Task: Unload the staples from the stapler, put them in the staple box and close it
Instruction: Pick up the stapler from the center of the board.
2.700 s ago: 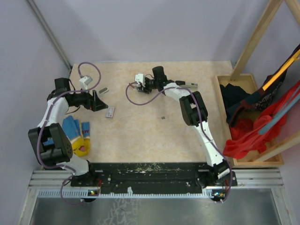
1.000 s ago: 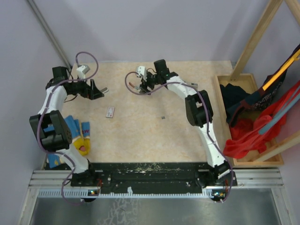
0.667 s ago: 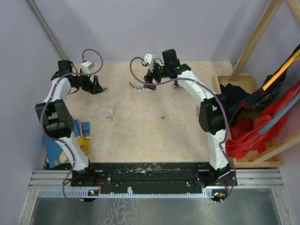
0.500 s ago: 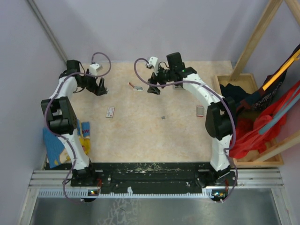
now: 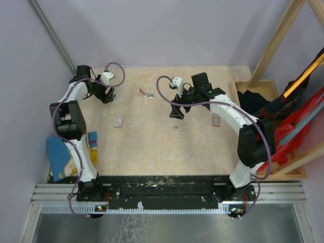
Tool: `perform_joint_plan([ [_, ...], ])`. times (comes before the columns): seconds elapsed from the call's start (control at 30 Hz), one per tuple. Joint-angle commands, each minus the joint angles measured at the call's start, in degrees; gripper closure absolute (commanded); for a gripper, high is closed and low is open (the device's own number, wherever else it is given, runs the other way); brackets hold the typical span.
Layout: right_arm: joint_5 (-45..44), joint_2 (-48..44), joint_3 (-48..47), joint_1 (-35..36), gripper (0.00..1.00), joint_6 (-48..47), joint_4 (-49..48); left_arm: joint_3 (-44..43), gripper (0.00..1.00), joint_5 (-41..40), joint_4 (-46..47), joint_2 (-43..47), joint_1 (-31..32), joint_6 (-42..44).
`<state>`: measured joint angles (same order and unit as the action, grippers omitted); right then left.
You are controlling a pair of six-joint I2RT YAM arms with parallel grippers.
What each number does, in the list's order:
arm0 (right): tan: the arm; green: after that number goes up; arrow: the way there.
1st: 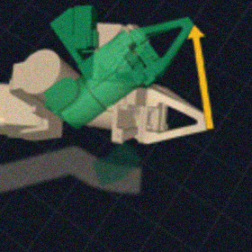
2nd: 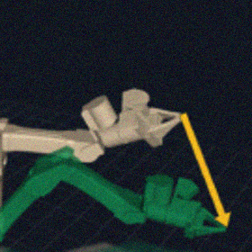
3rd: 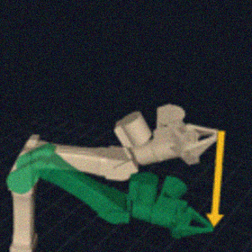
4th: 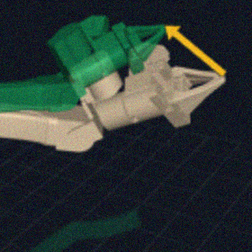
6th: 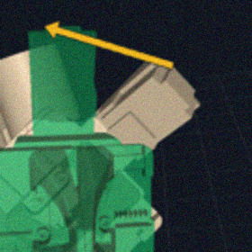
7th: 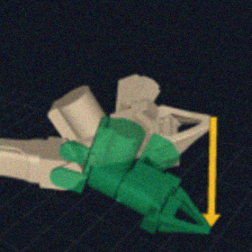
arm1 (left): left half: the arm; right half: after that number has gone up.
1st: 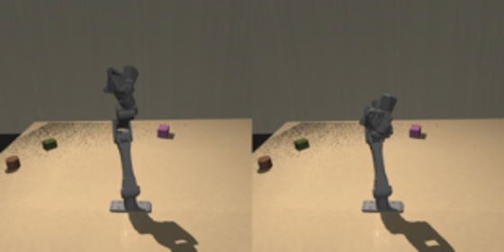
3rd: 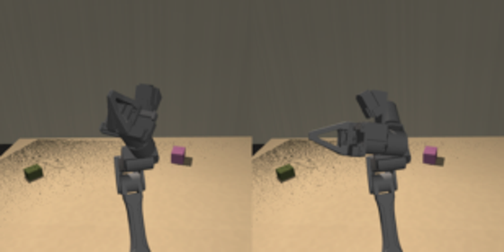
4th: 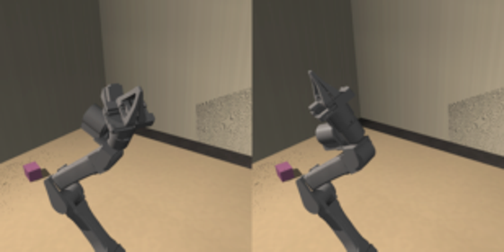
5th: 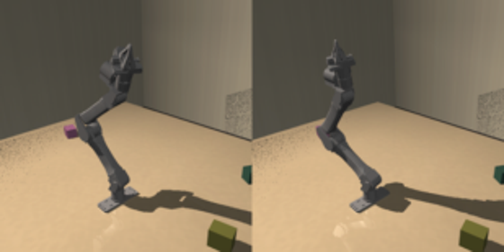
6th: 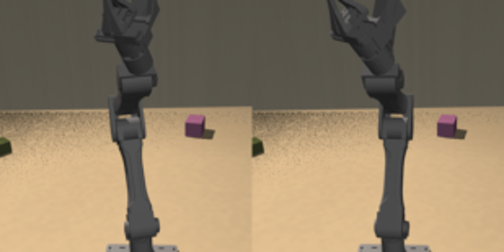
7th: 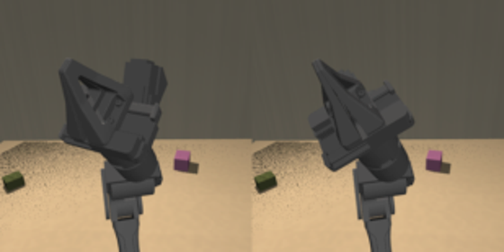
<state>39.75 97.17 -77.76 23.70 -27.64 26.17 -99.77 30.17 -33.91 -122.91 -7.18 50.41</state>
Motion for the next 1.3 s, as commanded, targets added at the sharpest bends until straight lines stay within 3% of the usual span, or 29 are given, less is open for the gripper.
perform_joint_plan([
  [0.0,3.8,-4.9,1.0,-0.3,0.11,1.7,-3.5,-3.0,0.17,-0.9,0.9,-2.4,-0.1,4.0],
  [0.5,6.0,-5.3,3.1,-0.3,0.11,-0.2,-2.1,-4.6,0.39,-0.1,-0.7,-7.4,0.0,5.3],
  [0.8,7.4,-4.8,2.6,-0.3,0.12,-2.8,-0.2,-5.1,0.78,2.8,-2.5,-7.8,-0.1,4.3],
  [1.27,11.6,-10.9,10.3,-0.2,0.14,-15.2,-5.7,-5.7,0.92,21.7,-18.3,-0.8,-0.1,0.0],
])
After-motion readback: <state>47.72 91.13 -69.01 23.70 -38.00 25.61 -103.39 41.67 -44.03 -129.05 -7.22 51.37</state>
